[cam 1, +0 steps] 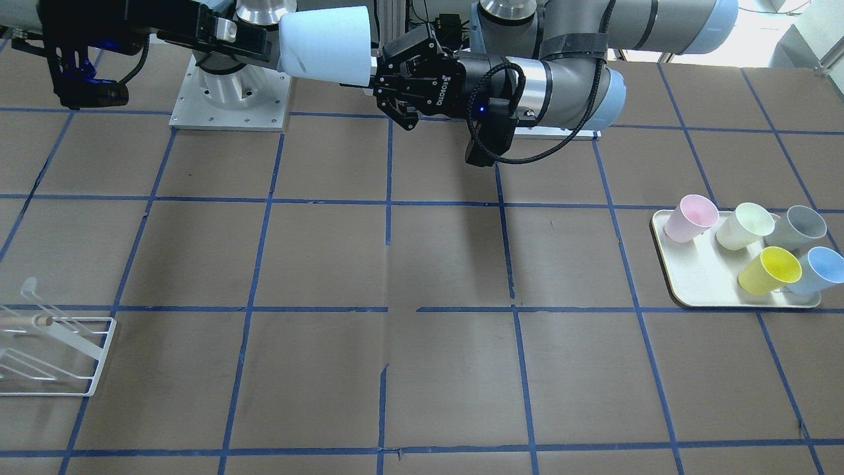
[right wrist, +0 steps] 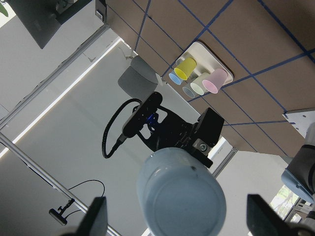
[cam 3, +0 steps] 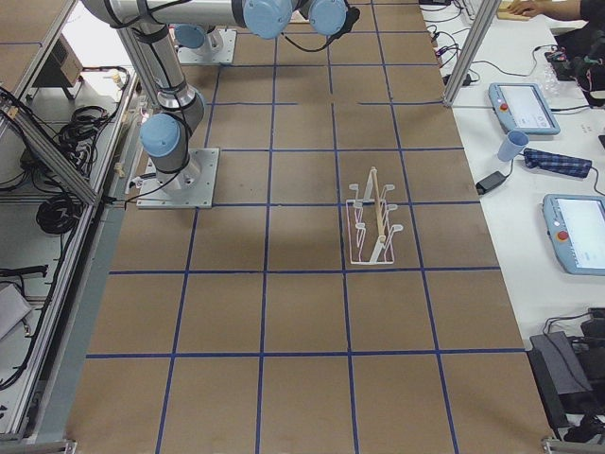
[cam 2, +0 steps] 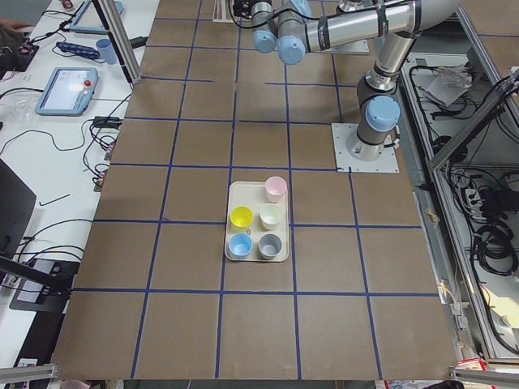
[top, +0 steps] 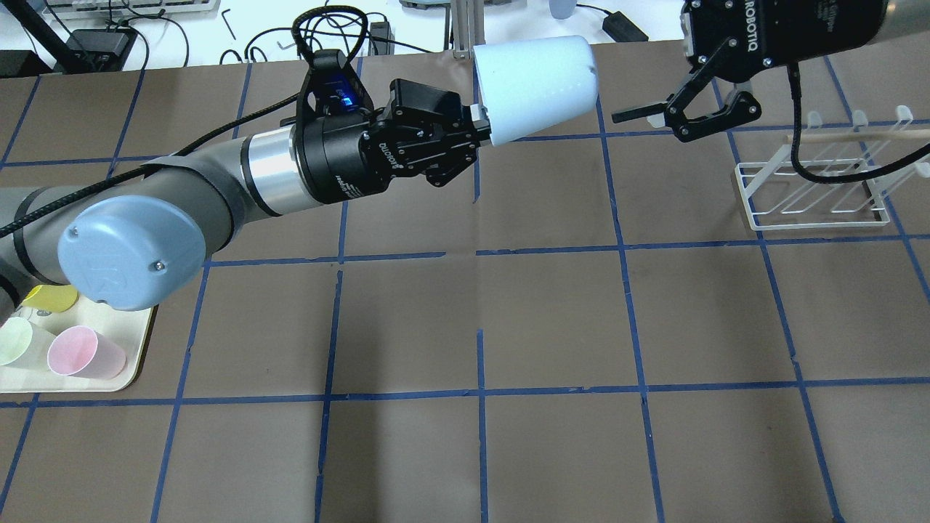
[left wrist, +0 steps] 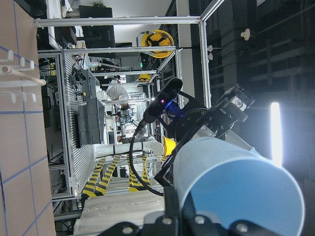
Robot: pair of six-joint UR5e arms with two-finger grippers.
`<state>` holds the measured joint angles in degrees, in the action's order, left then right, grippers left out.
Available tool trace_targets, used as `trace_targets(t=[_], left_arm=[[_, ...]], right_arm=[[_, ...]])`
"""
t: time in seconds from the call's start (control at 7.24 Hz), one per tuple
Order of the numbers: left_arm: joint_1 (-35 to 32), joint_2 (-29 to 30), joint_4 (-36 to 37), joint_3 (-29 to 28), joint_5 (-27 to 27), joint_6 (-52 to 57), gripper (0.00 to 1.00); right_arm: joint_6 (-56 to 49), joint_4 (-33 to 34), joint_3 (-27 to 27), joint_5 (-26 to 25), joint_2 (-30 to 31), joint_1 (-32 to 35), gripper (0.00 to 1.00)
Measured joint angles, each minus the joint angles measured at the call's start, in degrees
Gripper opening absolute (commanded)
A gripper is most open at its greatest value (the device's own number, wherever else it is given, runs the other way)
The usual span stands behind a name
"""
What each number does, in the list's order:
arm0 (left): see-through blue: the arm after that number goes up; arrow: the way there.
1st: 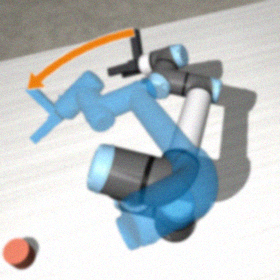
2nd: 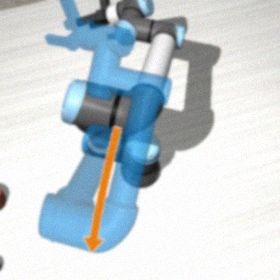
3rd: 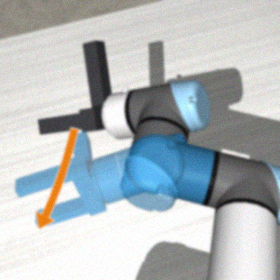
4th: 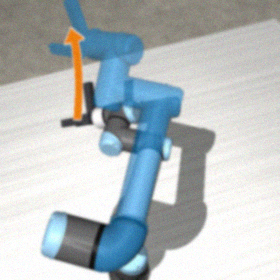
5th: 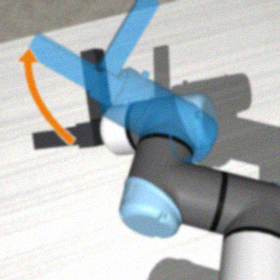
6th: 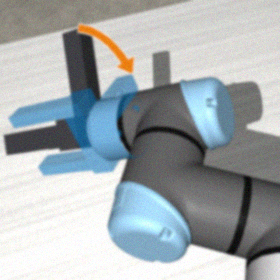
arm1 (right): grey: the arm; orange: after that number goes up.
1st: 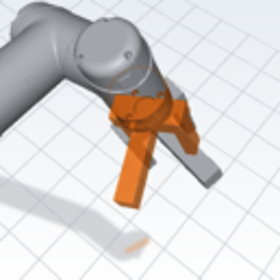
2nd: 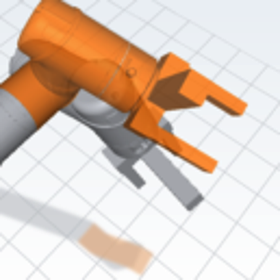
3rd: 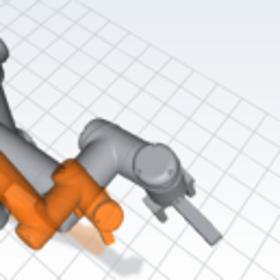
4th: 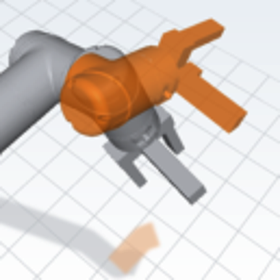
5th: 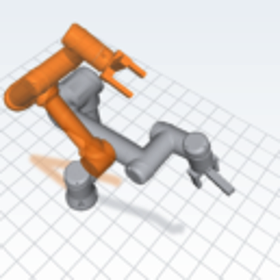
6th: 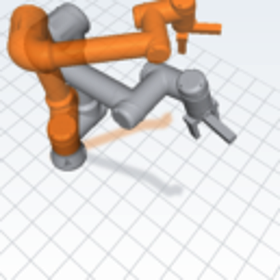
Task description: Transfer IKEA cup to right arm and place on rack
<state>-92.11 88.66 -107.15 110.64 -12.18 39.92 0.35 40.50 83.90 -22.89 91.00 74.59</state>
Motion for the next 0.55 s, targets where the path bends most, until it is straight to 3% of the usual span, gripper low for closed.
trace_targets(t=[0.55], left_arm=[[-0.04, -0.26, -0.08, 0.01, -1.17, -0.1, 0.0]], right_arm=[[0.21, 0.09, 0.3, 0.36, 0.67, 3.39, 1.0]])
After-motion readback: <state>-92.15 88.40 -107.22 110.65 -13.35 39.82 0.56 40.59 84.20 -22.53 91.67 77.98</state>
